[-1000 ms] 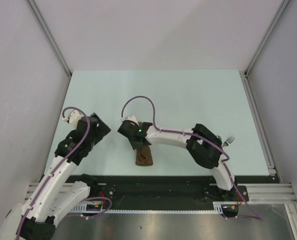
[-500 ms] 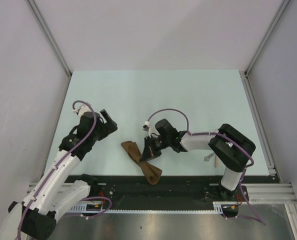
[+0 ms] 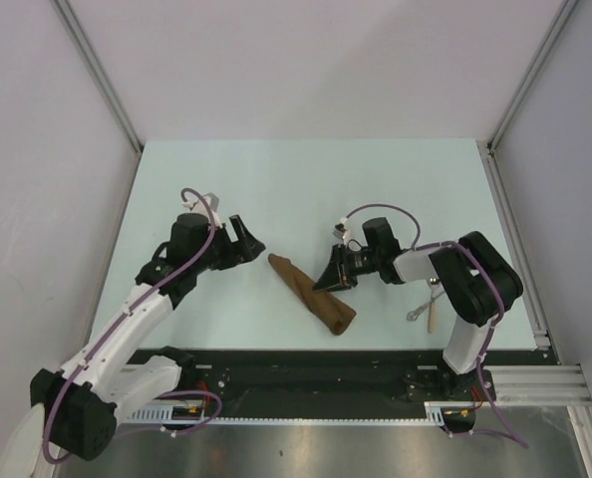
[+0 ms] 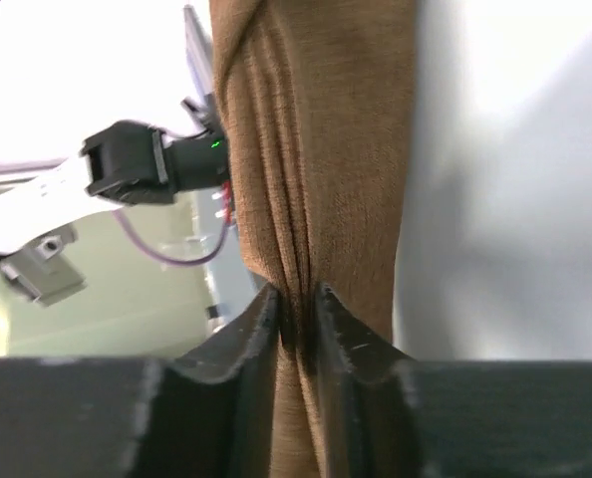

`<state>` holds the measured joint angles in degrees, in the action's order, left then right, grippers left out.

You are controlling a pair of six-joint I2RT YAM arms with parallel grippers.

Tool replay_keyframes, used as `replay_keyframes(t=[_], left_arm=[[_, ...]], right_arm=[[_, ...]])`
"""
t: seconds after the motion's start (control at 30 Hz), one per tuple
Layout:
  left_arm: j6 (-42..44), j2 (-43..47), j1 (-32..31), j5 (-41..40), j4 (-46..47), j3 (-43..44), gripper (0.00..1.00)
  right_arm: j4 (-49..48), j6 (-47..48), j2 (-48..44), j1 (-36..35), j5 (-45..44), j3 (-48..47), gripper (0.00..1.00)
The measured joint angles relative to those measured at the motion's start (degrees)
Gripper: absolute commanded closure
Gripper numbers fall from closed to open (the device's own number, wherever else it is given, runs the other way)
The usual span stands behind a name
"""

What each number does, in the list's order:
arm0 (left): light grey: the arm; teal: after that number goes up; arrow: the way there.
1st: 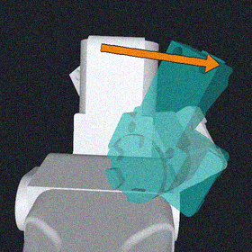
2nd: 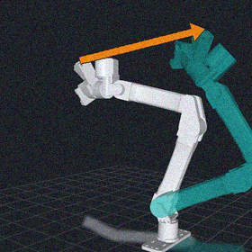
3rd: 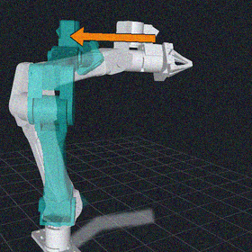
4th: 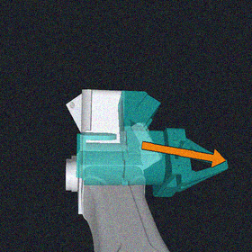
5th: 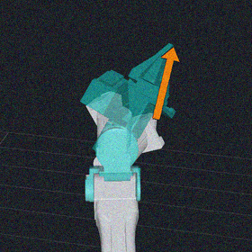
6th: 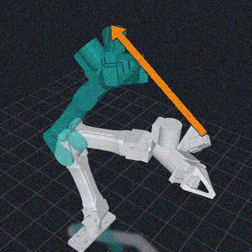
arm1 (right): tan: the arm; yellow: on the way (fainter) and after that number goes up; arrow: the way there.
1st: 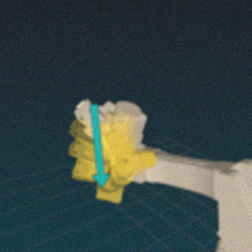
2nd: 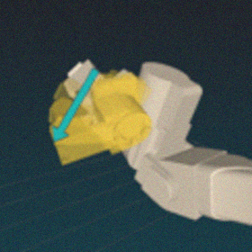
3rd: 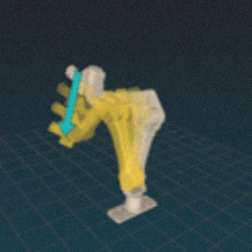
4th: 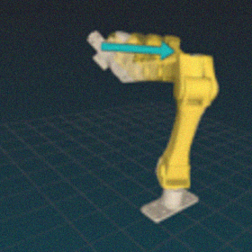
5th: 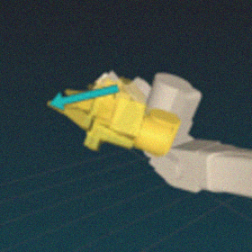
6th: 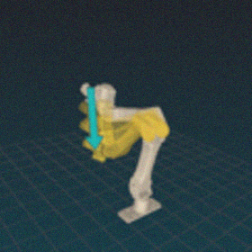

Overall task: Fold the napkin into a case and place the utensils inside
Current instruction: Turn over the smaller rectangle-folded napkin at the center of the board, then rotate the smaller rectangle-folded napkin at the center of the board.

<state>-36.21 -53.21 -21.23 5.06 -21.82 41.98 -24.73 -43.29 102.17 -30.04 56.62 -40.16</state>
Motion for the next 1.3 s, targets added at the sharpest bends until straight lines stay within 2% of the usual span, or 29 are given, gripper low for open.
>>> replay_keyframes(t=[0.1, 0.27, 0.3, 0.43, 0.57, 0.67, 0.7, 0.8, 0.97, 1.1, 1.23, 1.3], left_arm=[[1.07, -4.09, -0.11, 5.01, 3.13, 0.00, 0.20], [1.79, -12.09, -3.67, 11.37, 8.37, 0.00, 0.27], [1.73, -13.77, -4.83, 12.44, 9.53, 0.02, 0.33], [1.51, -21.03, -9.16, 16.44, 13.81, 0.24, 0.41], [0.94, -27.30, -10.32, 19.43, 16.90, 1.90, 0.53], [0.42, -31.91, -10.29, 21.00, 19.76, 4.04, 0.58], [0.22, -33.51, -10.29, 21.46, 20.87, 4.83, 0.60], [-0.07, -38.51, -10.29, 22.91, 23.34, 7.80, 0.65], [-0.20, -47.21, -10.29, 23.63, 24.81, 12.70, 0.67], [0.31, -51.78, -10.25, 22.95, 24.06, 13.55, 0.67], [0.79, -52.72, -10.19, 21.94, 22.64, 14.78, 0.54], [1.27, -52.11, -10.23, 21.05, 21.77, 15.80, 0.41]], right_arm=[[9.33, 7.32, 1.33, 4.22, -1.16, -3.67, 0.49], [23.93, 15.76, -0.02, 12.70, -6.73, -8.85, 0.46], [27.21, 17.42, -0.61, 14.16, -9.66, -10.56, 0.45], [38.47, 21.57, -5.40, 15.26, -22.03, -16.61, 0.50], [44.78, 21.20, -17.22, 9.27, -31.76, -15.58, 0.56], [45.11, 18.12, -27.47, 0.90, -35.45, -9.11, 0.64], [45.09, 16.90, -30.16, -1.60, -36.28, -6.91, 0.73], [45.20, 12.00, -36.24, -10.64, -37.70, -0.07, 0.77], [42.66, 4.02, -35.98, -20.83, -40.63, 6.38, 0.79], [37.44, 0.24, -32.48, -24.30, -42.07, 9.11, 0.83], [33.38, -2.40, -26.45, -24.35, -45.90, 10.60, 0.84], [31.71, -3.89, -25.35, -24.11, -47.78, 10.75, 0.85]])
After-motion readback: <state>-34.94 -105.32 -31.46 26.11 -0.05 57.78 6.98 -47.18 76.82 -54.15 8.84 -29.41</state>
